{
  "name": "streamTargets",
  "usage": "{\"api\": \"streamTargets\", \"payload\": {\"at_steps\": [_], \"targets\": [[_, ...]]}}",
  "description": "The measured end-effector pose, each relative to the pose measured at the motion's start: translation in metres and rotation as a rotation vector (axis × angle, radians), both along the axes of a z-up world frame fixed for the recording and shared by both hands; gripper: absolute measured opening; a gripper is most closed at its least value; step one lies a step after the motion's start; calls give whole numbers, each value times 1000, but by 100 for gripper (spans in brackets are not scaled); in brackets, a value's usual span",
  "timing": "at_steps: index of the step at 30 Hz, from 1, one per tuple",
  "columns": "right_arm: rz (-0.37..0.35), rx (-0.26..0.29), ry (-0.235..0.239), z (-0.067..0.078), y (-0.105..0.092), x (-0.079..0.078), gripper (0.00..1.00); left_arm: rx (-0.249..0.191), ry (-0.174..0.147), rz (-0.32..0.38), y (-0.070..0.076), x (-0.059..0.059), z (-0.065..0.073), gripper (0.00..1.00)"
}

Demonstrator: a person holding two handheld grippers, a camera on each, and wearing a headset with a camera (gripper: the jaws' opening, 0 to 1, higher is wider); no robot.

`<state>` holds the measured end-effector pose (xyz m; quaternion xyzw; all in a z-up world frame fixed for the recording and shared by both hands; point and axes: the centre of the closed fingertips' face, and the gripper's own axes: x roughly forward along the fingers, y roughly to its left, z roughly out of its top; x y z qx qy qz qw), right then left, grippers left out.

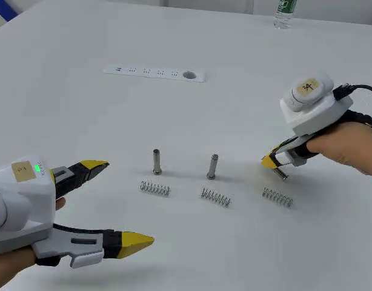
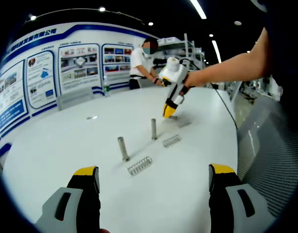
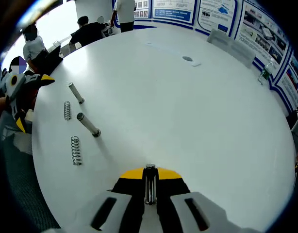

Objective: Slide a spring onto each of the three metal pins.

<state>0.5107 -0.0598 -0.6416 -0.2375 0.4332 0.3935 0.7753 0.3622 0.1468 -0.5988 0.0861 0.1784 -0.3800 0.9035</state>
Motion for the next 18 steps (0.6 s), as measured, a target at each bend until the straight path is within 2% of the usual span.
{"api": "streamTargets", "payload": {"at_steps": [6, 18], "targets": [[-1, 18, -35, 12, -5, -5, 9, 3, -1, -5, -1, 0, 0, 95], [-9, 50, -65, 18, -7, -14, 9, 4, -3, -6, -1, 0, 1, 95]]}}
